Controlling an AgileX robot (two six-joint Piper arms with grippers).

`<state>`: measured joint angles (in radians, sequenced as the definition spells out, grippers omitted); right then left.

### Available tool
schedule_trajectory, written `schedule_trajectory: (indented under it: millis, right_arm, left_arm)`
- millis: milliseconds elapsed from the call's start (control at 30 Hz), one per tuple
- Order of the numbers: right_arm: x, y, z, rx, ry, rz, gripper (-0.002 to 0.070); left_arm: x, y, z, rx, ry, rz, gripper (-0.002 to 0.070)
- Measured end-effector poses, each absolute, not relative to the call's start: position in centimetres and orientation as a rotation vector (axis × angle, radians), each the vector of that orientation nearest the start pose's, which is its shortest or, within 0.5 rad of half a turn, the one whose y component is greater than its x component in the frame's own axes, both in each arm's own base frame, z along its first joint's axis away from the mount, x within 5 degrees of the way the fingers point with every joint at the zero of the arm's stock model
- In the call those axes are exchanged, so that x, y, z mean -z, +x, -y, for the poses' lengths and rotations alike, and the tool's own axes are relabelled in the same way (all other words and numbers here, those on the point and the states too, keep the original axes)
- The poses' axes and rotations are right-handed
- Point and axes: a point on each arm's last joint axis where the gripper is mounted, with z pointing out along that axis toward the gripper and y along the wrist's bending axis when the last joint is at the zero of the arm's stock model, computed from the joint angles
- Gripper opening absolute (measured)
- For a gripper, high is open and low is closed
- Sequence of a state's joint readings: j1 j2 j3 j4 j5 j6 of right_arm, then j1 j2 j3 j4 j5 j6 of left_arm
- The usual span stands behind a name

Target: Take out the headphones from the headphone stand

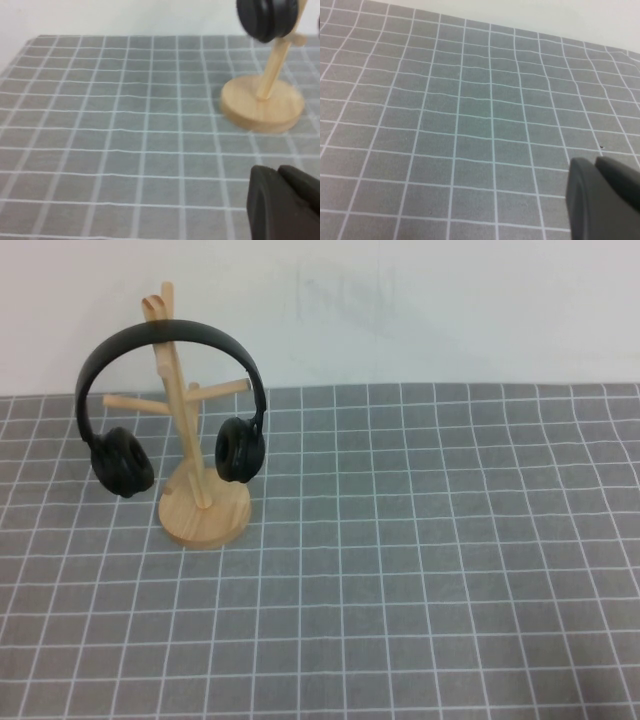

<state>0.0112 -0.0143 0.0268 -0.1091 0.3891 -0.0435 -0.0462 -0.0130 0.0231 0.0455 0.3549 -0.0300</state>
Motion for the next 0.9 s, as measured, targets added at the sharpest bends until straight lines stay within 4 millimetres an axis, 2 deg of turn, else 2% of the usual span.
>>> schedule_trajectory:
  millis: [267,500,633,767,900]
  right_arm:
    - [-17.0,5.2,0.3,0.130,-0.118,-1.881,-0.0009]
    - [-17.0,5.2,0.3,0.130,-0.118,-1.881,-0.0009]
    - [-17.0,5.2,0.3,0.130,-0.118,-1.881,-0.0009]
    - [-17.0,5.2,0.3,0.130,-0.118,-1.881,-0.0009]
    - [-17.0,5.2,0.3,0.130,-0.118,-1.881,-0.0009]
  left_arm:
    - [-18.7,5.5,0.7,0.392,-0.290,-1.689,-0.0004]
    - [-19.9,5.6,0.5,0.461,-0.356,-1.545,-0.0004]
    - [-20.2,5.5,0.6,0.485,-0.367,-1.585,-0.0004]
    - [-23.3,5.5,1.1,0.458,-0.299,-1.730,-0.0004]
    - [-27.4,6.9,1.7,0.361,-0.129,-1.952,-0.0004]
